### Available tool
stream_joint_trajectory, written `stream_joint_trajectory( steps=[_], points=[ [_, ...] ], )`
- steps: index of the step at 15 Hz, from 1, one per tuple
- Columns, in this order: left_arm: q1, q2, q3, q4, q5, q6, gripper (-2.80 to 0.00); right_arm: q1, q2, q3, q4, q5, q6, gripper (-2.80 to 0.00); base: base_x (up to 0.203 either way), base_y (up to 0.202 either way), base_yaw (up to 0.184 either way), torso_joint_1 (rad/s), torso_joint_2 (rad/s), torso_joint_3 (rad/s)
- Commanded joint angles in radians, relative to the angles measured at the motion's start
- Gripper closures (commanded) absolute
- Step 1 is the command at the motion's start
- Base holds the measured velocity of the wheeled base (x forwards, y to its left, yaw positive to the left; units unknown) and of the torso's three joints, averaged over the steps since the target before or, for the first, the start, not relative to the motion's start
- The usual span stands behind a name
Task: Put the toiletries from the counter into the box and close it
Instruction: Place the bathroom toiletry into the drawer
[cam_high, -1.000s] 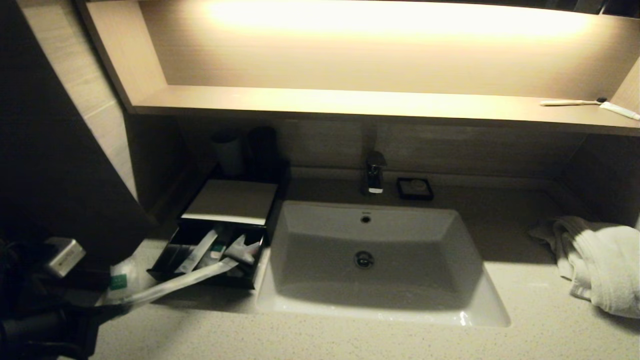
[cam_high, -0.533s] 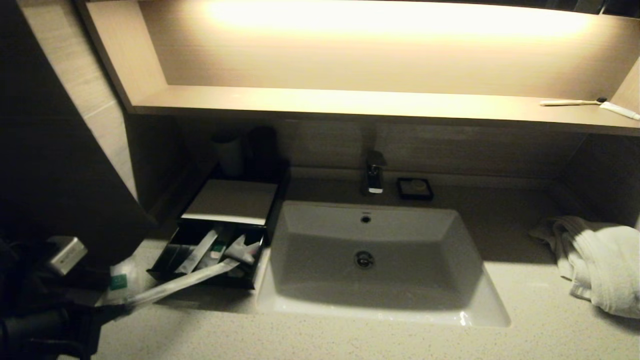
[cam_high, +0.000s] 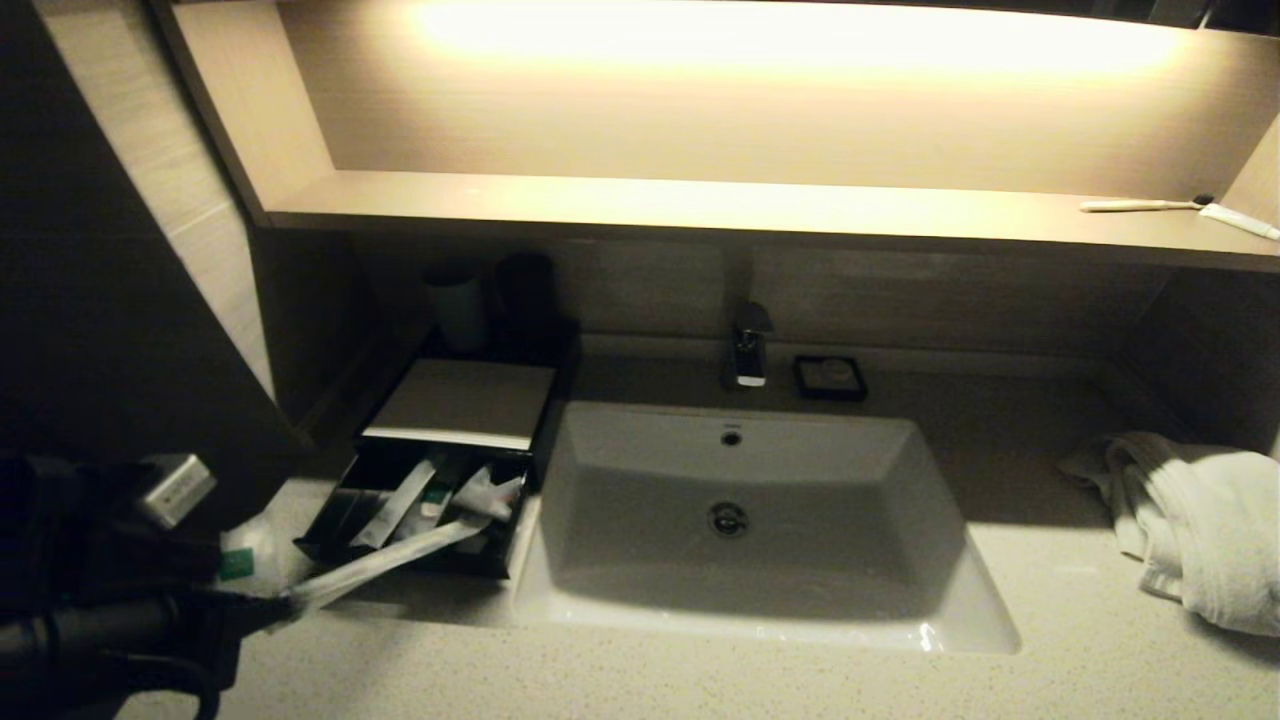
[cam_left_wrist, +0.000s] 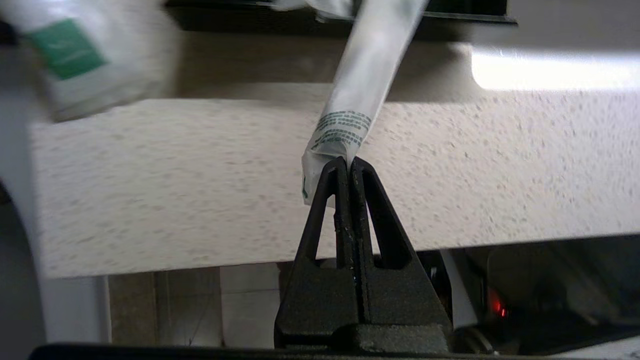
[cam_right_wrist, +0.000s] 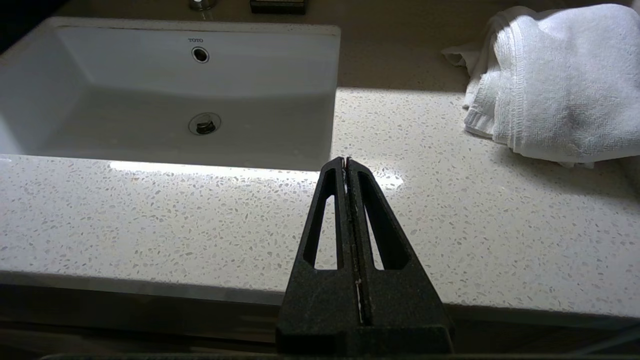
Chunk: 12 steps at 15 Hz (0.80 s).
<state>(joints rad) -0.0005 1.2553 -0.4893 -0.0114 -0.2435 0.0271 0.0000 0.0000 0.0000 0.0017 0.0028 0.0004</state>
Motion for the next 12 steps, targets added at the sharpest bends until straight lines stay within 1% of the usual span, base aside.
stream_joint_trajectory(
  steps=[1, 3, 5, 7, 8, 11, 12],
  points=[
    [-0.043, 0.059, -0.014, -0.003, 0.018, -0.017, 0.0, 0.0, 0.0, 0.0, 0.0, 0.0, 0.0, 0.0, 0.0, 0.0, 0.0, 0.0, 0.0, 0.0],
    [-0.051, 0.103, -0.046, -0.005, 0.04, -0.047, 0.0, 0.0, 0.0, 0.0, 0.0, 0.0, 0.0, 0.0, 0.0, 0.0, 0.0, 0.0, 0.0, 0.0],
    [-0.055, 0.133, -0.069, -0.007, 0.062, -0.062, 0.0, 0.0, 0.0, 0.0, 0.0, 0.0, 0.0, 0.0, 0.0, 0.0, 0.0, 0.0, 0.0, 0.0],
    [-0.056, 0.151, -0.094, -0.009, 0.095, -0.119, 0.0, 0.0, 0.0, 0.0, 0.0, 0.0, 0.0, 0.0, 0.0, 0.0, 0.0, 0.0, 0.0, 0.0],
    [-0.055, 0.15, -0.095, -0.009, 0.102, -0.135, 0.0, 0.0, 0.0, 0.0, 0.0, 0.0, 0.0, 0.0, 0.0, 0.0, 0.0, 0.0, 0.0, 0.0],
    [-0.054, 0.127, -0.088, -0.004, 0.105, -0.139, 0.0, 0.0, 0.0, 0.0, 0.0, 0.0, 0.0, 0.0, 0.0, 0.0, 0.0, 0.0, 0.0, 0.0],
    [-0.053, 0.113, -0.085, -0.001, 0.12, -0.139, 0.0, 0.0, 0.0, 0.0, 0.0, 0.0, 0.0, 0.0, 0.0, 0.0, 0.0, 0.0, 0.0, 0.0]
  ],
)
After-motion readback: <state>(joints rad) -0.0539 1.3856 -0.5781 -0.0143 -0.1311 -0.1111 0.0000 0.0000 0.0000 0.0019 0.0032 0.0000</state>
